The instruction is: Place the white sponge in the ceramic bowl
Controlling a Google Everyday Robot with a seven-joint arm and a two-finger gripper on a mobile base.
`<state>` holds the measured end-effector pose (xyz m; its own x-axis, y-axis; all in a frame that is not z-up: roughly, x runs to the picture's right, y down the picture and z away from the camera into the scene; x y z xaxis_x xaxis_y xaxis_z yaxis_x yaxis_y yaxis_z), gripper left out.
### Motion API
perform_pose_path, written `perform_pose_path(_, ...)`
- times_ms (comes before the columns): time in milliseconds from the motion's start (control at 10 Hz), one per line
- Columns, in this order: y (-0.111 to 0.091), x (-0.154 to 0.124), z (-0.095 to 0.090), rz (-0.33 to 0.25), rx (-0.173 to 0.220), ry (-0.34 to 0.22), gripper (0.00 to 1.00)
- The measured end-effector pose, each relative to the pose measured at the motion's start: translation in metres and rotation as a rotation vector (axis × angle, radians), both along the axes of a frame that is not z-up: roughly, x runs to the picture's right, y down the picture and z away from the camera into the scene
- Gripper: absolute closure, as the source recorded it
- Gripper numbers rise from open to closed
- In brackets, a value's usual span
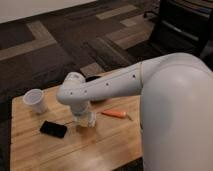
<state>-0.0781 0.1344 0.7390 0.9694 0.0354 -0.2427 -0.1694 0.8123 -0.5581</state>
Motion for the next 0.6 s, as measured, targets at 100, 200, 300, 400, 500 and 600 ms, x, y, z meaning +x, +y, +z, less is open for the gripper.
perform_pose_path(100, -0.0162, 0.0103, -0.0033, -0.006, 0.008, 0.047, 1.0)
perform_pose_path(200, -0.0244, 0.0146, -0.0045, -0.004, 0.018, 0.07, 1.0)
perform_pose_path(300, -0.0256, 0.0159, -0.0043, -0.003, 0.021, 0.073, 1.0)
perform_pose_path(400, -0.0259, 0.016, -0.0041, -0.003, 0.022, 0.074, 1.0)
perform_pose_path(500, -0.0258, 0.0155, -0.0042, -0.004, 0.022, 0.073, 1.0)
perform_pose_path(600, -0.0257, 0.0154, -0.0041, -0.004, 0.022, 0.073, 1.0)
